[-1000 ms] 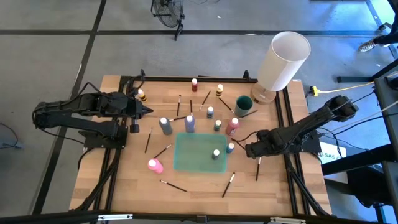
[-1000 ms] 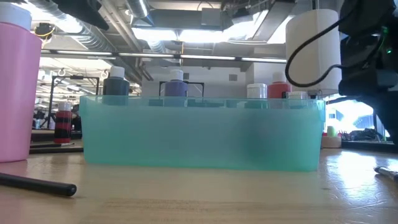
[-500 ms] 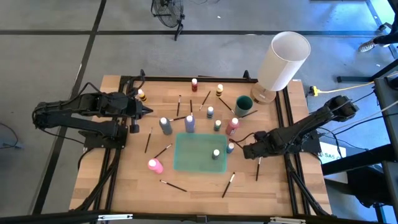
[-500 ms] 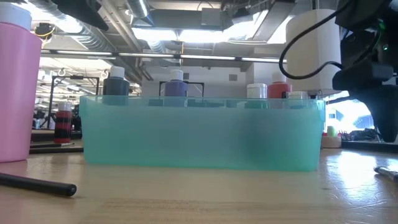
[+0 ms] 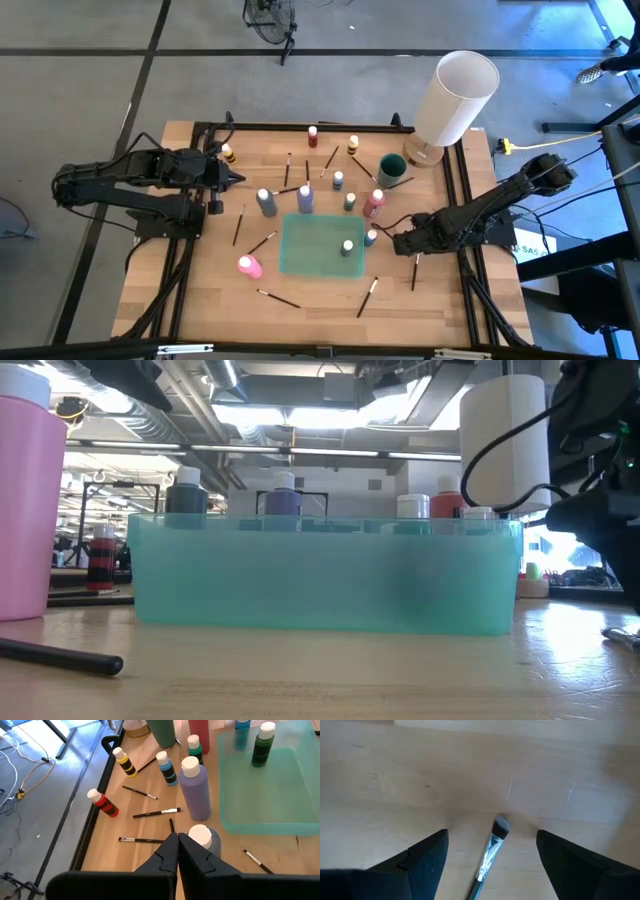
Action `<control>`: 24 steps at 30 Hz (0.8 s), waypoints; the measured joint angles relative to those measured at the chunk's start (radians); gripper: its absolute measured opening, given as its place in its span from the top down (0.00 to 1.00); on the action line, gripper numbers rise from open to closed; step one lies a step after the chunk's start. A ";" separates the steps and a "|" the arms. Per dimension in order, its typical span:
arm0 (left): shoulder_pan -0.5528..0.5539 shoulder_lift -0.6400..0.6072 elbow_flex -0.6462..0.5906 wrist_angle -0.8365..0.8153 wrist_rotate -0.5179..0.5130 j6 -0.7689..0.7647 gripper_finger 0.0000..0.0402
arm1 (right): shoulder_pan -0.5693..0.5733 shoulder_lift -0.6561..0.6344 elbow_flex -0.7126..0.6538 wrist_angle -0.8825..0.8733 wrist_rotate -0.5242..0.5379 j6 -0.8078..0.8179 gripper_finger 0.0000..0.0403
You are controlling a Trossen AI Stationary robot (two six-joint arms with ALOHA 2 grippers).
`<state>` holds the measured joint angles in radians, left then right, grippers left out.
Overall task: Pick & Place Paint Supplies
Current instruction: Put the black eyeshadow brush into the green cup
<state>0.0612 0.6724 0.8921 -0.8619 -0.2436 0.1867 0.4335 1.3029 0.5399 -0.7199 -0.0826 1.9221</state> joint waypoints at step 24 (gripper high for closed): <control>0.000 0.000 0.000 0.000 0.002 -0.008 0.98 | -0.021 -0.001 -0.011 -0.015 -0.007 -0.004 0.46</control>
<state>0.0610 0.6724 0.8921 -0.8618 -0.2420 0.1787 0.4122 1.3022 0.5285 -0.7345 -0.0899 1.9183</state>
